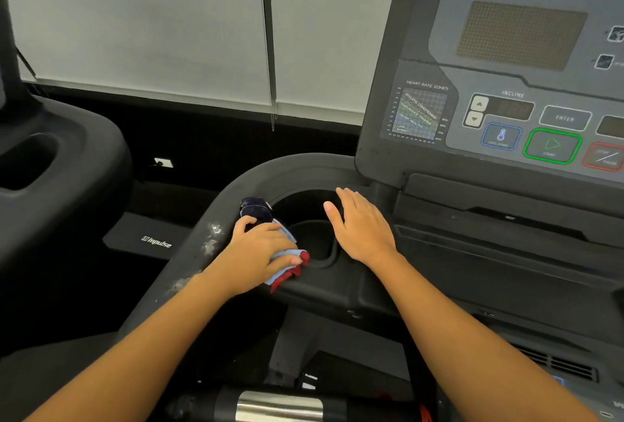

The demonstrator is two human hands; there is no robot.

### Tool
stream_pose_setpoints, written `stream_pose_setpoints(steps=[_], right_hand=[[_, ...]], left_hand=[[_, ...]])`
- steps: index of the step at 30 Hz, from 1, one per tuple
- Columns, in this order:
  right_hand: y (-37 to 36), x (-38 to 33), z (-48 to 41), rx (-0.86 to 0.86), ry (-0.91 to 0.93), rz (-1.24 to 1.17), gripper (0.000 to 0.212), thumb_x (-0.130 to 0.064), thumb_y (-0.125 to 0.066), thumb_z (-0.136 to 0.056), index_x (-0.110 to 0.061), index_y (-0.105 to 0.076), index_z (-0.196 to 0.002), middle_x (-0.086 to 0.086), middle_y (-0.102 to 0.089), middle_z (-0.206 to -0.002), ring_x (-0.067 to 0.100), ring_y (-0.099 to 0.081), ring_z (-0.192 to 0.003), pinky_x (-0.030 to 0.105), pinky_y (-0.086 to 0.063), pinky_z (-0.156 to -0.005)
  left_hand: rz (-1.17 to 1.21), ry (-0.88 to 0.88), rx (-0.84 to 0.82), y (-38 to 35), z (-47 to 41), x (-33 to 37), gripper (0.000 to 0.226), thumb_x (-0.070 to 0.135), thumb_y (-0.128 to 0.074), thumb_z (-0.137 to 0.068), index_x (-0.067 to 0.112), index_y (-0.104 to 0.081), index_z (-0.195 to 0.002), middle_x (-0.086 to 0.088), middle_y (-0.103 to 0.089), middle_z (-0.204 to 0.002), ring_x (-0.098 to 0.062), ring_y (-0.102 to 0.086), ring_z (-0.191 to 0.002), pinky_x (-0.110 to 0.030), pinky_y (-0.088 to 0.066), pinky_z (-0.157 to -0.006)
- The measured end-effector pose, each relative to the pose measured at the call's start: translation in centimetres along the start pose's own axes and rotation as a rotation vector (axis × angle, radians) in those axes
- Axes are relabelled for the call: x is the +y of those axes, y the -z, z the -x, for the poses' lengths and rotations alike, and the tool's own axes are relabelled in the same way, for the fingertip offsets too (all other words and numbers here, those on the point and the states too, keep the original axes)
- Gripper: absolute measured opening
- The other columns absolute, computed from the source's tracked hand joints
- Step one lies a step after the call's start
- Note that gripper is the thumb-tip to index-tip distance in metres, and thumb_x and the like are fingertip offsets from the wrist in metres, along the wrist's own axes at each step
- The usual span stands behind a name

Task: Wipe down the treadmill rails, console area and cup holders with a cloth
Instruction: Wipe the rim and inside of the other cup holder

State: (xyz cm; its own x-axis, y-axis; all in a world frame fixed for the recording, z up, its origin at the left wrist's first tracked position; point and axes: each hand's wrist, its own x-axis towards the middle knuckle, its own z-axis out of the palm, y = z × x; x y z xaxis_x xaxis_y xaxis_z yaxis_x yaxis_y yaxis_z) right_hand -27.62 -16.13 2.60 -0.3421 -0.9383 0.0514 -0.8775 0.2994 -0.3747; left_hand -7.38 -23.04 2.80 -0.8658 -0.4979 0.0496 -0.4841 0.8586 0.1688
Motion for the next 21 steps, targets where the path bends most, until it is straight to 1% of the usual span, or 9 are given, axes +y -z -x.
stream_pose_setpoints(steps=[1,3,5,8,10,13,15,18,21], right_hand=[[0.0,0.0,0.0,-0.001,0.001,0.002,0.060,-0.050,-0.022,-0.099,-0.016,-0.025,-0.148,0.004,-0.026,-0.154,0.018,-0.019,-0.143,0.032,-0.017,-0.114],[0.0,0.1,0.0,0.000,0.004,0.005,0.060,-0.050,-0.022,-0.098,-0.016,-0.025,-0.148,0.003,-0.027,-0.154,0.018,-0.020,-0.143,0.032,-0.017,-0.114],[0.0,0.2,0.0,0.005,0.007,0.007,0.060,-0.050,-0.022,-0.098,-0.016,-0.025,-0.147,0.004,-0.027,-0.153,0.018,-0.020,-0.143,0.032,-0.018,-0.114],[-0.2,0.2,-0.1,0.009,0.007,0.029,0.061,-0.051,-0.021,-0.098,-0.016,-0.026,-0.147,0.004,-0.027,-0.153,0.019,-0.020,-0.143,0.033,-0.017,-0.114],[-0.5,0.1,-0.2,0.007,0.005,0.048,0.062,-0.053,-0.020,-0.098,-0.016,-0.025,-0.148,0.005,-0.026,-0.154,0.020,-0.019,-0.143,0.033,-0.017,-0.115],[-0.5,0.1,-0.3,0.008,0.005,0.050,0.062,-0.053,-0.021,-0.098,-0.017,-0.024,-0.148,0.005,-0.026,-0.154,0.020,-0.019,-0.143,0.034,-0.018,-0.114],[-0.5,0.2,-0.2,0.010,0.006,0.046,0.061,-0.052,-0.021,-0.098,-0.017,-0.024,-0.148,0.005,-0.027,-0.154,0.020,-0.020,-0.143,0.034,-0.018,-0.114],[-0.3,0.3,-0.1,0.006,0.012,0.034,0.061,-0.052,-0.021,-0.098,-0.017,-0.024,-0.148,0.004,-0.026,-0.154,0.019,-0.019,-0.143,0.033,-0.017,-0.114],[-0.2,0.4,0.0,0.004,0.019,0.004,0.060,-0.051,-0.021,-0.098,-0.018,-0.024,-0.148,0.003,-0.026,-0.154,0.018,-0.019,-0.143,0.033,-0.016,-0.115]], left_hand=[[0.005,-0.014,0.054,0.1,0.3,-0.7,0.083,0.076,0.000,-0.077,0.033,-0.064,-0.108,0.017,-0.063,-0.116,-0.007,-0.044,-0.125,-0.022,0.005,-0.101],[-0.047,-0.036,0.107,0.3,0.9,-2.3,0.078,0.071,-0.004,-0.084,0.031,-0.069,-0.097,0.016,-0.068,-0.104,-0.011,-0.054,-0.118,-0.025,-0.005,-0.102],[-0.054,-0.045,0.126,0.5,1.2,-3.5,0.077,0.070,-0.006,-0.085,0.029,-0.071,-0.093,0.014,-0.070,-0.101,-0.015,-0.056,-0.116,-0.028,-0.012,-0.102],[0.048,0.007,0.127,0.6,0.9,-3.3,0.090,0.083,-0.006,-0.071,0.026,-0.071,-0.096,0.009,-0.067,-0.110,-0.014,-0.046,-0.126,-0.027,-0.006,-0.105],[0.095,0.039,0.139,0.2,0.3,-2.0,0.081,0.080,-0.019,-0.067,0.025,-0.071,-0.095,0.008,-0.067,-0.111,-0.012,-0.047,-0.124,-0.026,-0.003,-0.104],[0.158,0.012,0.097,-0.6,-0.6,0.2,0.069,0.071,-0.023,-0.070,0.027,-0.070,-0.095,0.011,-0.067,-0.106,-0.007,-0.052,-0.114,-0.018,0.000,-0.103],[0.175,-0.011,0.073,-0.7,-0.7,0.2,0.071,0.075,-0.022,-0.070,0.028,-0.069,-0.097,0.014,-0.067,-0.104,-0.004,-0.054,-0.108,-0.015,-0.002,-0.103],[0.165,-0.025,0.052,-0.2,-0.2,-1.5,0.091,0.087,-0.008,-0.066,0.026,-0.069,-0.096,0.012,-0.068,-0.102,-0.006,-0.057,-0.104,-0.013,-0.007,-0.103],[0.096,-0.066,0.029,0.6,0.0,-3.0,0.099,0.085,-0.001,-0.067,0.023,-0.070,-0.100,0.007,-0.067,-0.111,-0.008,-0.052,-0.116,-0.012,-0.003,-0.105]])
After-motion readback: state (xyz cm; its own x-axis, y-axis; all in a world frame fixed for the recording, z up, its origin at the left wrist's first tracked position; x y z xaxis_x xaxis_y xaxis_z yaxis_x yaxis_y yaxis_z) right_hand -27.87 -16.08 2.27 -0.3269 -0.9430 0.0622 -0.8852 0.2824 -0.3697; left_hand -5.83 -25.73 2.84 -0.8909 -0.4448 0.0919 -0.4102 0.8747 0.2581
